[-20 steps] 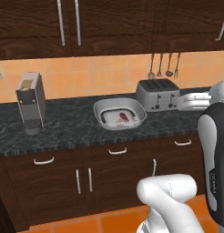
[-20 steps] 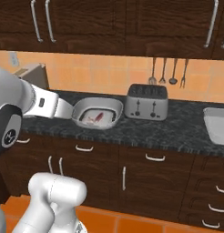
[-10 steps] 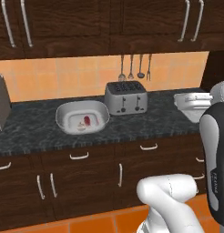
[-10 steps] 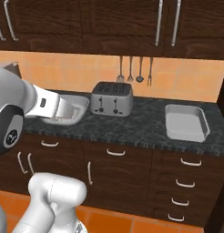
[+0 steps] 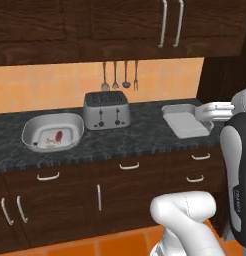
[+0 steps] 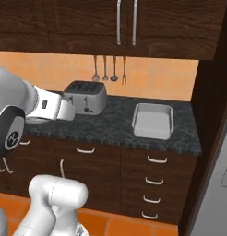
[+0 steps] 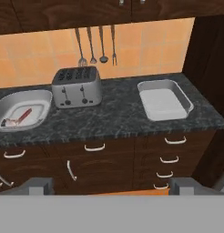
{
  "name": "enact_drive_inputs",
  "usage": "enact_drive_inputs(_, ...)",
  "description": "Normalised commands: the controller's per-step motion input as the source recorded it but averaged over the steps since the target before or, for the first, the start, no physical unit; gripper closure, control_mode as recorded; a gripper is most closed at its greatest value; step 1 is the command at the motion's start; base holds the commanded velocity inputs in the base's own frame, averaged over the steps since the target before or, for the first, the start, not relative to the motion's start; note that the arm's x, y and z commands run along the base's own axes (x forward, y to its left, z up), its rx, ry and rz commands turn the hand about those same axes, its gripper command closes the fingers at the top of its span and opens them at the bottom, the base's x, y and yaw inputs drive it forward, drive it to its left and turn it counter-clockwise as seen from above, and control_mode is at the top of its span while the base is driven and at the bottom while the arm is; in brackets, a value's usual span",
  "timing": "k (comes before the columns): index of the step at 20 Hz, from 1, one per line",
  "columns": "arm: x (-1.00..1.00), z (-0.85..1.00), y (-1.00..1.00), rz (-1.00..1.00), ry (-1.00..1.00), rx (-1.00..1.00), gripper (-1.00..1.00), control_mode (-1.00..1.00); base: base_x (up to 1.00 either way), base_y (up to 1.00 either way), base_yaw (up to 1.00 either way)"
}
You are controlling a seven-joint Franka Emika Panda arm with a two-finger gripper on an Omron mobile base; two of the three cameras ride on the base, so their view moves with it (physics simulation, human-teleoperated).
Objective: Place one garlic and one steak in each tupperware on the nearby counter, to pack two identical lunches.
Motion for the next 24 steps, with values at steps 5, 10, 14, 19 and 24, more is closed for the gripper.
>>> enact_drive_inputs(5,0.00,0.00,0.00,0.00,0.00,0.00,-1.00,1.00,-0.04,-0.66,0.00)
enact_drive_inputs(10,0.00,0.00,0.00,0.00,0.00,0.00,-1.00,1.00,-0.03,-0.64,0.00)
enact_drive_inputs(14,0.00,0.00,0.00,0.00,0.00,0.00,-1.00,1.00,-0.03,-0.63,0.00)
enact_drive_inputs(19,0.00,0.00,0.00,0.00,0.00,0.00,-1.00,1.00,-0.01,-0.65,0.00)
enact_drive_inputs(24,0.00,0.00,0.00,0.00,0.00,0.00,-1.00,1.00,-0.03,-0.62,0.00)
